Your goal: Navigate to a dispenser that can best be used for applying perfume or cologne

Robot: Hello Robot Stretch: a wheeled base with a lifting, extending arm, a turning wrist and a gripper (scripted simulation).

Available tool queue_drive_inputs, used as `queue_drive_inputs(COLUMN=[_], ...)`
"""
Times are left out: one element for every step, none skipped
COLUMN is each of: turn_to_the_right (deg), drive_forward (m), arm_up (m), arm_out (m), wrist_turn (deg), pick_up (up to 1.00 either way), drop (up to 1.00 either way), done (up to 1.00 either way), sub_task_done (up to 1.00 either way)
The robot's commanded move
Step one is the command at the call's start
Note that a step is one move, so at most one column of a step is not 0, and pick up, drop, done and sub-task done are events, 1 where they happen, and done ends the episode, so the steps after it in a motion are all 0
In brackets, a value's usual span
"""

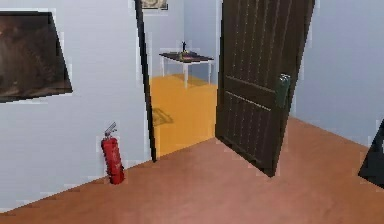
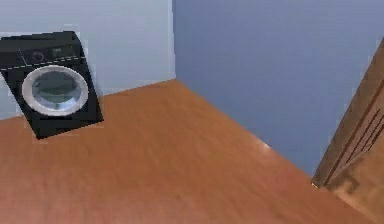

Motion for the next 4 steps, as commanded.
queue_drive_inputs(turn_to_the_right=[6.0, 0.0, 0.0, -24.0], drive_forward=[0.00, 1.00, 0.70, 0.00], arm_up=[0.00, 0.00, 0.00, 0.00], arm_out=[0.00, 0.00, 0.00, 0.00], wrist_turn=[0.0, 0.0, 0.0, 0.0], pick_up=[0.00, 0.00, 0.00, 0.00], drop=[0.00, 0.00, 0.00, 0.00], done=[0.00, 0.00, 0.00, 0.00], sub_task_done=[0.00, 0.00, 0.00, 0.00])
